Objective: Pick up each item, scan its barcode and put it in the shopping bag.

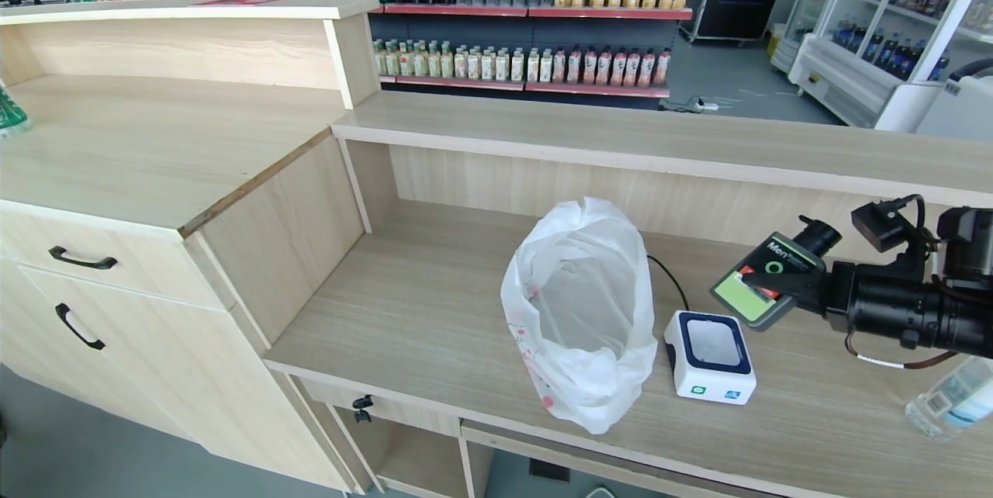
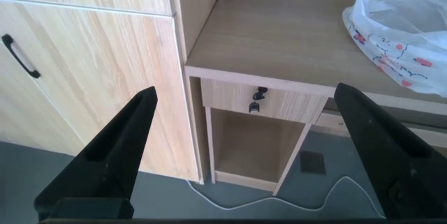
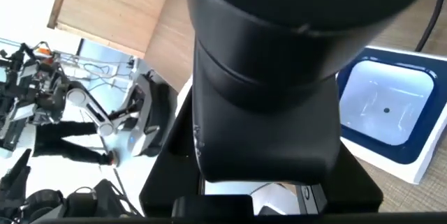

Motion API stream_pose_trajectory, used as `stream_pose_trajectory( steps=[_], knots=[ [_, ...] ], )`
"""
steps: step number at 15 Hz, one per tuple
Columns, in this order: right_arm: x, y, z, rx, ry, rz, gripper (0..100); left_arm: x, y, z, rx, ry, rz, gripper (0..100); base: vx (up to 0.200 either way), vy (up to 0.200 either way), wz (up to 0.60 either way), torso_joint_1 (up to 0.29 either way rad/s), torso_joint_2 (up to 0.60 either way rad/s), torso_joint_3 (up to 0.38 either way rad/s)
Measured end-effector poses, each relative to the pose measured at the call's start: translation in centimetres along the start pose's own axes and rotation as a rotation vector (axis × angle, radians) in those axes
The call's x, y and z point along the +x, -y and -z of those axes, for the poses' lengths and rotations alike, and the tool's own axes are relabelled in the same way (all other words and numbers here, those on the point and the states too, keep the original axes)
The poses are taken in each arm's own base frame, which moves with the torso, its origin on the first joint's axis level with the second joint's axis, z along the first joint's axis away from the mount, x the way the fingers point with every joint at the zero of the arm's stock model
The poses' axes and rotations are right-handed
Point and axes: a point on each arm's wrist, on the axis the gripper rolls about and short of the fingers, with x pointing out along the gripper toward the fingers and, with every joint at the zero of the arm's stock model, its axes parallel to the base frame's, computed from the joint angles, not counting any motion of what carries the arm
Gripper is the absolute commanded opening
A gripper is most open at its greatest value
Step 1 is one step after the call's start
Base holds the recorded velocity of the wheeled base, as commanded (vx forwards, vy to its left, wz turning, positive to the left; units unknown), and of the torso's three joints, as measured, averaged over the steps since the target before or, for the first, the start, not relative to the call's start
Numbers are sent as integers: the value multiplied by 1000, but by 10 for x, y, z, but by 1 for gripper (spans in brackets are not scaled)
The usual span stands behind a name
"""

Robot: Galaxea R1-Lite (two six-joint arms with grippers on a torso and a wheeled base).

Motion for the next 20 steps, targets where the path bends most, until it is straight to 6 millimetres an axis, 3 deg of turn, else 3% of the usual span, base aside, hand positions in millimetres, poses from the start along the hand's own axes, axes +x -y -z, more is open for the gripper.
stream_pose_trajectory(
  steps=[6, 20],
  knots=[
    [16, 24, 6, 59, -48, 0, 0, 0, 0, 0, 0, 0, 0, 100, 0, 0, 0, 0, 0, 0],
    [40, 55, 9, 55, -54, -1, 0, 0, 0, 0, 0, 0, 0, 100, 0, 0, 0, 0, 0, 0]
  ],
)
